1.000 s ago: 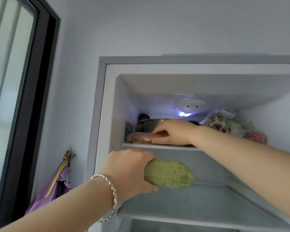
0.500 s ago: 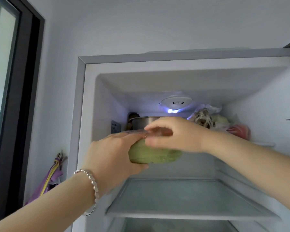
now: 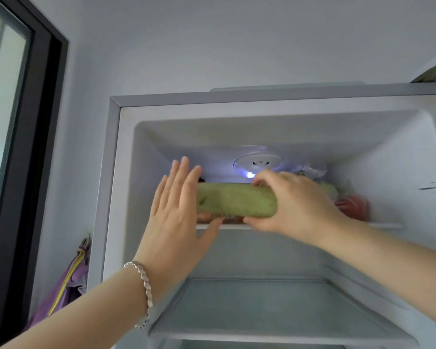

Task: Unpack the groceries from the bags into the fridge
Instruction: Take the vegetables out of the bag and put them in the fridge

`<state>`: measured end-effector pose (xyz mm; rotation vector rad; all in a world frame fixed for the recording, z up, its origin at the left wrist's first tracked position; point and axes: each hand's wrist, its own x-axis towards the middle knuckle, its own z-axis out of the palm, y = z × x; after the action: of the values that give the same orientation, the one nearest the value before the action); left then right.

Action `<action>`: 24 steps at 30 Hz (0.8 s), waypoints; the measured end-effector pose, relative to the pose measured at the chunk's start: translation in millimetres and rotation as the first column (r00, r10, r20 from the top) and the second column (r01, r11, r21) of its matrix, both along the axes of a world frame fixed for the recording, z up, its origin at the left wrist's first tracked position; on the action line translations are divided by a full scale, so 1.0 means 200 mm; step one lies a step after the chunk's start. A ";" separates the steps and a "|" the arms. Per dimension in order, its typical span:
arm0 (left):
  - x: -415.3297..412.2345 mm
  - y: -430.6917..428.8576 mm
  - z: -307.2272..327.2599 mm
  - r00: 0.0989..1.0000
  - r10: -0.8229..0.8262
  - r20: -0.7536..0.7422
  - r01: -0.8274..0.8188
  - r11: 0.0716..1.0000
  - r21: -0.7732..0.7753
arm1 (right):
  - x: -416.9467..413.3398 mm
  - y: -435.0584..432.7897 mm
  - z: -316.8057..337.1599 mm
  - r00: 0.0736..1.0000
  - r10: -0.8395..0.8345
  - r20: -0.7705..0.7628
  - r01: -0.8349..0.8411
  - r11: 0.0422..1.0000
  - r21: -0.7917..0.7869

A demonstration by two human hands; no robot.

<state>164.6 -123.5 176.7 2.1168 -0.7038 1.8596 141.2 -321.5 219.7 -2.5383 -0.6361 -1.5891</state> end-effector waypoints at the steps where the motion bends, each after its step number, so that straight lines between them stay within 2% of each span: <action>1: 0.01 0.01 0.00 0.998 -0.029 -0.064 0.024 0.998 -0.065 | 0.02 -0.03 0.04 0.999 -0.019 -0.026 0.021 0.996 0.089; 3: 0.05 0.02 0.01 0.950 -0.082 -0.302 0.030 0.985 -0.172 | 0.08 -0.07 0.12 0.996 0.006 -0.084 0.013 0.975 0.223; 4: 0.09 0.02 0.03 0.891 -0.101 -0.442 0.005 0.977 -0.213 | 0.13 -0.07 0.17 0.994 0.024 -0.102 0.003 0.967 0.255; 6: 0.18 0.02 0.10 0.746 -0.127 -0.653 -0.046 0.969 -0.241 | 0.21 -0.05 0.24 0.987 0.034 -0.155 0.005 0.969 0.246; 8: 0.23 0.02 0.15 0.651 -0.079 -0.755 -0.080 0.982 -0.172 | 0.29 0.00 0.29 0.978 0.032 -0.205 0.011 0.979 0.203; 10: 0.25 0.01 0.17 0.621 0.053 -0.782 -0.129 0.991 -0.036 | 0.35 0.07 0.31 0.962 0.048 -0.269 -0.004 0.987 0.161; 12: 0.26 0.02 0.16 0.653 0.146 -0.744 -0.164 0.985 0.049 | 0.39 0.14 0.31 0.946 0.039 -0.321 -0.006 0.995 0.101; 17: 0.27 0.04 0.11 0.705 0.156 -0.692 -0.154 0.986 0.065 | 0.45 0.25 0.29 0.928 -0.049 -0.368 0.050 0.999 -0.008; 19: 0.26 0.02 0.11 0.703 0.174 -0.690 -0.179 0.982 0.065 | 0.45 0.27 0.28 0.935 -0.112 -0.337 0.100 0.994 -0.052; 22: 0.26 0.00 0.11 0.697 0.163 -0.698 -0.194 0.980 0.035 | 0.44 0.29 0.23 0.956 -0.256 -0.143 0.217 0.946 -0.240; 24: 0.27 0.00 0.11 0.691 0.130 -0.711 -0.183 0.983 0.002 | 0.44 0.29 0.22 0.944 -0.313 -0.103 0.274 0.919 -0.285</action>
<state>217.6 -123.6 199.2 2.6268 -0.2611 0.9225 230.0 -263.0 264.0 -3.0440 -0.4998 -1.4596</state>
